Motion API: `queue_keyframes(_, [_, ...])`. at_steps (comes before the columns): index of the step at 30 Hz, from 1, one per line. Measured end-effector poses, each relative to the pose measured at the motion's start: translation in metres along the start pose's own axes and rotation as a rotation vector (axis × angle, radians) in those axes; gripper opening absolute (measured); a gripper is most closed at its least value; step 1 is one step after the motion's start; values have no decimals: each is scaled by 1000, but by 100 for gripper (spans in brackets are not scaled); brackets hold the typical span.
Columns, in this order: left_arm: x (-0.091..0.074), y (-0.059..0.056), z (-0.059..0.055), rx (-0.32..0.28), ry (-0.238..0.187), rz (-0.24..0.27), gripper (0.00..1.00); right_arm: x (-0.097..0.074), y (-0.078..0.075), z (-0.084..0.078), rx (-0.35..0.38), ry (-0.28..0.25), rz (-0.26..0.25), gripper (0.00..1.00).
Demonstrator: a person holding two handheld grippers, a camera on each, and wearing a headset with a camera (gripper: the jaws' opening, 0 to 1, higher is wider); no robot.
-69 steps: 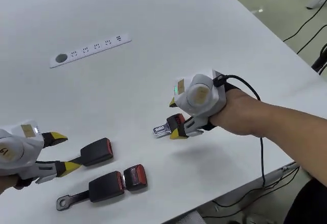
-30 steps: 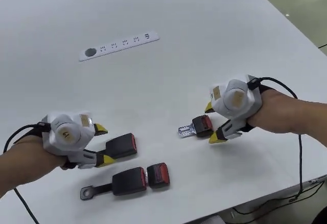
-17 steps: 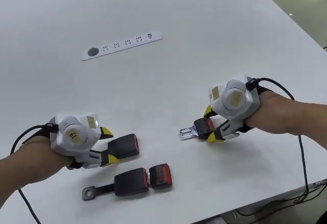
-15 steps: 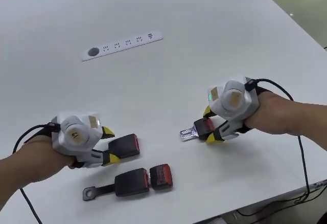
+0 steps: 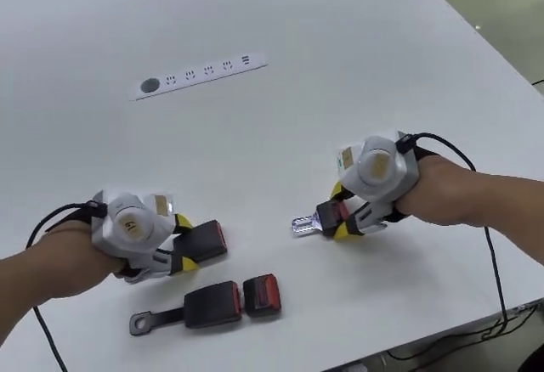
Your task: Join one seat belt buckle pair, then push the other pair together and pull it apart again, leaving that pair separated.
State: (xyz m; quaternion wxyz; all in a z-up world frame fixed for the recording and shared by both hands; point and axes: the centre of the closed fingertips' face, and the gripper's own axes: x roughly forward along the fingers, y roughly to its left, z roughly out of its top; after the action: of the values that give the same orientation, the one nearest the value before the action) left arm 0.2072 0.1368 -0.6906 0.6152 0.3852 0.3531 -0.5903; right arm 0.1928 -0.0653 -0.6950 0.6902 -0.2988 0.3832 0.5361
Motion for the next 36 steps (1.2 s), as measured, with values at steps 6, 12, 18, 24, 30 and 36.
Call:
queue_keyframes(6, [1, -1, 0, 3, 11, -21, 34, 0, -1, 0, 12, 7, -8, 35])
queue_keyframes(12, [2, -2, 0, 26, 30, -36, 33, -1, 0, 1, 10, 13, -8, 35])
queue_keyframes(18, [2, -3, 1, 32, 34, -40, 33, 2, 0, 1, 19, 11, -17, 35])
queue_keyframes(24, [2, -3, 2, 52, 40, -45, 33, 7, 3, 14, 17, -2, -19, 35])
queue_keyframes(30, [2, -4, 3, 59, 45, -51, 33, 17, 8, 29, 22, -34, -24, 35])
queue_keyframes(36, [2, -4, 3, 63, 48, -53, 33, 29, 12, 51, 34, -92, -33, 35])
